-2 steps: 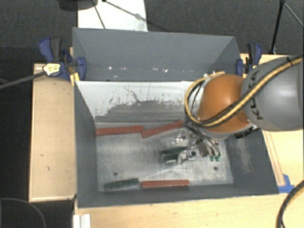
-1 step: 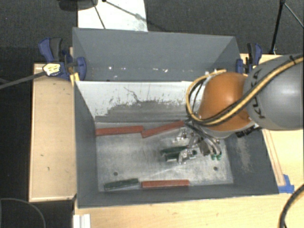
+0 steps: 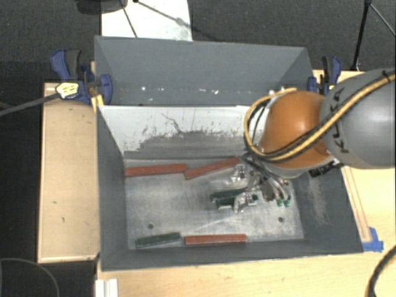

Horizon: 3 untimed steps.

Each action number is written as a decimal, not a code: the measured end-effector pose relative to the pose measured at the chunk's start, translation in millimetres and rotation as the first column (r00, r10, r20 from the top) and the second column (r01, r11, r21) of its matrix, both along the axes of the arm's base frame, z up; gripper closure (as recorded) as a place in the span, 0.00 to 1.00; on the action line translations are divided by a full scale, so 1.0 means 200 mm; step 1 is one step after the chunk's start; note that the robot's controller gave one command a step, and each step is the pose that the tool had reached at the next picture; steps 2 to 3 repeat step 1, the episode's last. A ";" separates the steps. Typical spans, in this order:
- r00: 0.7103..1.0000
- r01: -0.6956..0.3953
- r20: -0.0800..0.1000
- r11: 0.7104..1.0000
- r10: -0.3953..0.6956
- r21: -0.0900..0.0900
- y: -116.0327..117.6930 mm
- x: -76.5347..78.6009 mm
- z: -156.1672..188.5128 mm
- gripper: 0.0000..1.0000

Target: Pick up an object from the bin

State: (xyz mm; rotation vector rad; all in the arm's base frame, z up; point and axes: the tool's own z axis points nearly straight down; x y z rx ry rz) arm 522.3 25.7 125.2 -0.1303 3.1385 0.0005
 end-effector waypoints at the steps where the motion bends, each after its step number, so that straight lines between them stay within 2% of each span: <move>1: 1.000 0.000 -0.005 1.000 0.000 0.000 0.00 0.00 0.06 1.00; 3: 1.000 0.000 -0.005 1.000 0.000 0.000 0.00 0.00 0.06 1.00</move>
Offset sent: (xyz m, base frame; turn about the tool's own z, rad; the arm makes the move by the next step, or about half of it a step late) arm 0.0001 0.0000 0.0417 0.0000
